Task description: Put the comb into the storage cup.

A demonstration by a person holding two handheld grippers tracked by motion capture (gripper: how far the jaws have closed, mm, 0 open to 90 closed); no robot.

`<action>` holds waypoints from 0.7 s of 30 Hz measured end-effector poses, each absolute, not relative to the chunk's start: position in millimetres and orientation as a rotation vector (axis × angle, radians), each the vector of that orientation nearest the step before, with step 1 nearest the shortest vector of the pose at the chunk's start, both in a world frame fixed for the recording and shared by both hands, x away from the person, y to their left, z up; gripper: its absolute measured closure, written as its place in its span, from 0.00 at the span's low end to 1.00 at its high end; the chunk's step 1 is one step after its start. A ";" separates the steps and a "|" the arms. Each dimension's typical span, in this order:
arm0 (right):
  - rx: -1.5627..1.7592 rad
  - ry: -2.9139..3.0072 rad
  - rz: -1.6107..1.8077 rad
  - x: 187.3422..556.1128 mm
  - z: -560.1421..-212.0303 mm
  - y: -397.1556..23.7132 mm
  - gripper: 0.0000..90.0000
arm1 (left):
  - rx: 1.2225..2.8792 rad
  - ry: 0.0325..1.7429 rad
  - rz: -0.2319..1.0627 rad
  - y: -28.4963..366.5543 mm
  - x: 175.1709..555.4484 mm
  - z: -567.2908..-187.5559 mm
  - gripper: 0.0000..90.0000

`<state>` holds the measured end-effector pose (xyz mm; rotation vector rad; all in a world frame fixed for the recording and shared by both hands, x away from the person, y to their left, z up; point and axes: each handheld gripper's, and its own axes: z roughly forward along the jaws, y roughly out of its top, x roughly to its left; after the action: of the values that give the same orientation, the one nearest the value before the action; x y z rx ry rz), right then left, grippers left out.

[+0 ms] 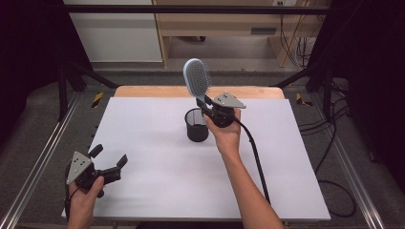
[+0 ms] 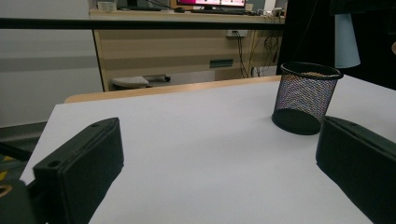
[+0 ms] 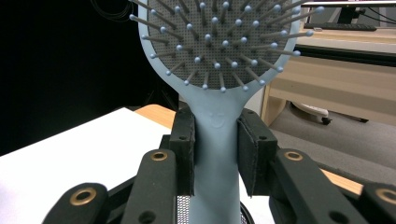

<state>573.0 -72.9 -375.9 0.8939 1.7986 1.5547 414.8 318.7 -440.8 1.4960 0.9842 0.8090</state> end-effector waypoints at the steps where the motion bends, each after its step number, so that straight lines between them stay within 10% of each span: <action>1: 0.895 1.795 1.558 573.4 -376.5 -72.9 0.78 | 1.496 0.984 0.810 318.8 414.8 -440.7 0.01; 21: 0.871 1.798 1.552 579.1 -383.3 -73.0 0.78 | 1.495 0.985 0.809 319.2 414.7 -440.7 0.01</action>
<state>579.1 -73.0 -383.3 0.8708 1.7980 1.5520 414.7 319.2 -440.7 1.4951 0.9854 0.8092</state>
